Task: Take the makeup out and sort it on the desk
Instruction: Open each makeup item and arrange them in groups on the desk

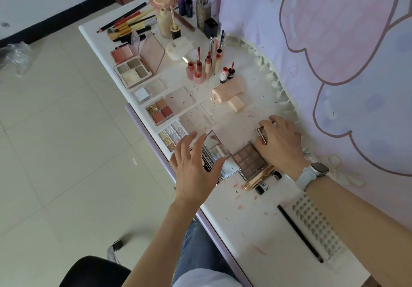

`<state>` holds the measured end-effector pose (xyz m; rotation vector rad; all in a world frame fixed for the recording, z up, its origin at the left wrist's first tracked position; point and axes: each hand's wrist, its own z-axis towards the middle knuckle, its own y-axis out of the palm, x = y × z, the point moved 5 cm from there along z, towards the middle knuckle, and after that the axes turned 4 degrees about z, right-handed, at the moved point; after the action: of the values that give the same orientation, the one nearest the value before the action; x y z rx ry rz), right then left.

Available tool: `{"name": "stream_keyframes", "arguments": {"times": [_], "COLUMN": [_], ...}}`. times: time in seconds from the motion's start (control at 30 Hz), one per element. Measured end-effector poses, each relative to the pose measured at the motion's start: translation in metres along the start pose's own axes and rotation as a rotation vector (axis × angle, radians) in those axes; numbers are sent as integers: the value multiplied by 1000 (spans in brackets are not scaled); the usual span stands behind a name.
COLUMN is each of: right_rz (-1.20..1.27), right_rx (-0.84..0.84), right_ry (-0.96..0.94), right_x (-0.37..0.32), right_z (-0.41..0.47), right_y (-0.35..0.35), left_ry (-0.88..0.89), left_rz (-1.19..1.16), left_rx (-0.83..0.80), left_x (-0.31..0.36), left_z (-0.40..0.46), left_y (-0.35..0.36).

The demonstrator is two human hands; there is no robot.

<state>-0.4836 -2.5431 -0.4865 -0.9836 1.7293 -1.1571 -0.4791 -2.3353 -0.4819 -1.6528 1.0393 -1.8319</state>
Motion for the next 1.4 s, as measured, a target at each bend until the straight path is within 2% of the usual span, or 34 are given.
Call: {"name": "stream_keyframes", "arguments": {"times": [0.03,0.1,0.13,0.23,0.27,0.33,0.43,0.57,0.67,0.77,0.87,0.97,1.07,1.17,1.4], "right_rz": [105,520,805,1708,1870,1983,1992,1904,1737,1652,1241,905,828,804,677], "right_rx": [86,179,132,-177,-247,-322,-376,-227,-157,-109,16,-50,-168,-238,-183], "right_ry": [-56,-80,-12,220,245,221,226,352,413,429,271,81,25,-93,-328], "right_x": [-4,-11,-11,-22,-26,-31,-33,-24,-21,-21,-19,-30,-41,-50,-60], "right_z": [-2,-5,-5,-13,-17,-26,-39,-44,-50,-54,-53,-51,-51,-54,-62], "right_y": [-7,-20,-22,-17,-18,-18,-13,-11,-8,-8,-21,-25,-27,-35,-52], "left_ry": [10,-7,-15,9,15,25,14,-31,-202,-408,-603,-701,-804,-821,-701], "left_rz": [-56,-205,-279,-392,-401,-401,-448,-469,-595,-840,-1032,-1137,-1318,-1466,-1470], "left_rx": [11,-24,-62,-177,-197,-189,-178,-155,-157,-270,-429,-496,-507,-536,-563], "left_x": [3,8,12,26,30,36,38,35,27,21,24,29,32,37,44], "left_z": [0,1,1,2,2,4,6,2,3,5,5,8,10,11,0], "left_y": [-2,-3,-2,2,2,0,-1,2,4,8,12,12,12,11,7]}}
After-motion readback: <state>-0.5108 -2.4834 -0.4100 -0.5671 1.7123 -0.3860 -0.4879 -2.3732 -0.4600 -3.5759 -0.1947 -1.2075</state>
